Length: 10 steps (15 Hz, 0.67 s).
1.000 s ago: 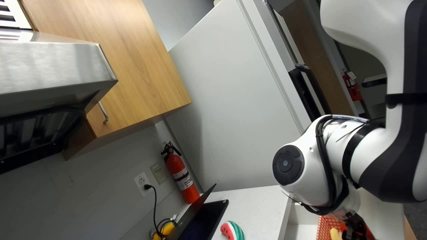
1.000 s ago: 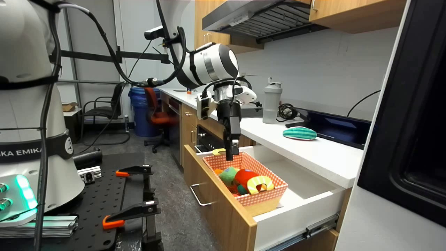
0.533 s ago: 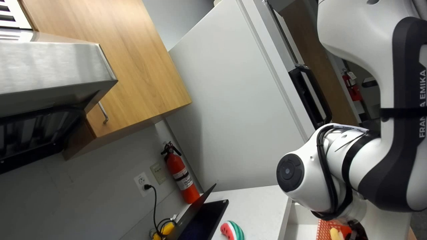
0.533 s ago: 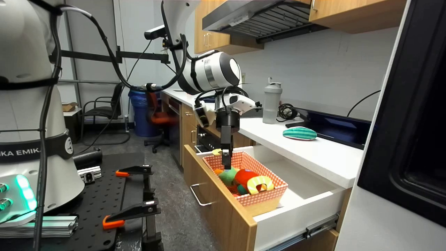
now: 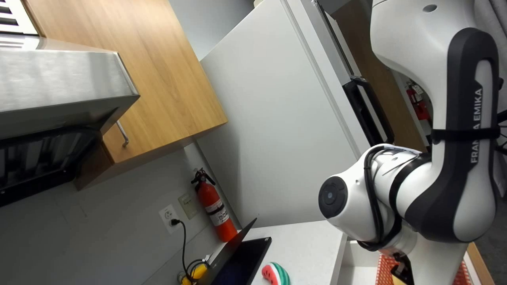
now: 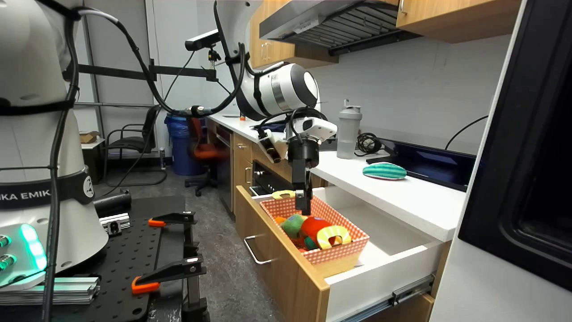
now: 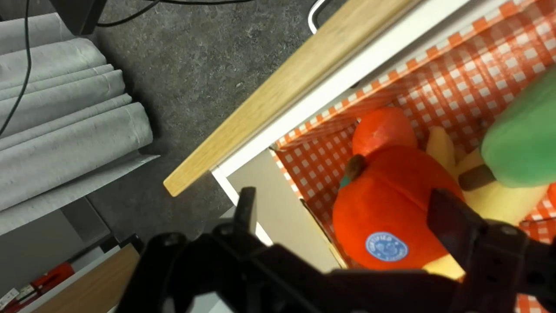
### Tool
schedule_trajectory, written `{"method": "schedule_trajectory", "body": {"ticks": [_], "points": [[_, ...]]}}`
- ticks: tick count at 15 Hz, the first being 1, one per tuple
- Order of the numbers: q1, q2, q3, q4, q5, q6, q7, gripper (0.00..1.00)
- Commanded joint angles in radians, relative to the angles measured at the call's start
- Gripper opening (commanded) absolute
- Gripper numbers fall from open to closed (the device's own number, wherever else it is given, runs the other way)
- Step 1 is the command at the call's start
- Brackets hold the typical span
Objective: Move the watermelon and the orange plush toys from the drawer to the counter then close the drawer
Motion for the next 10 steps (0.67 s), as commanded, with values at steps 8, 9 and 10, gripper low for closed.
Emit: {"method": "schedule_trajectory", "body": {"ticks": [8, 9, 10], "points": [[0.000, 0.044, 0.003, 0.062, 0.027, -0.021, 0.090, 1.00], [0.002, 0.052, 0.003, 0.065, 0.028, -0.021, 0.101, 1.00], [0.002, 0.060, 0.003, 0.068, 0.028, -0.019, 0.112, 1.00]]}}
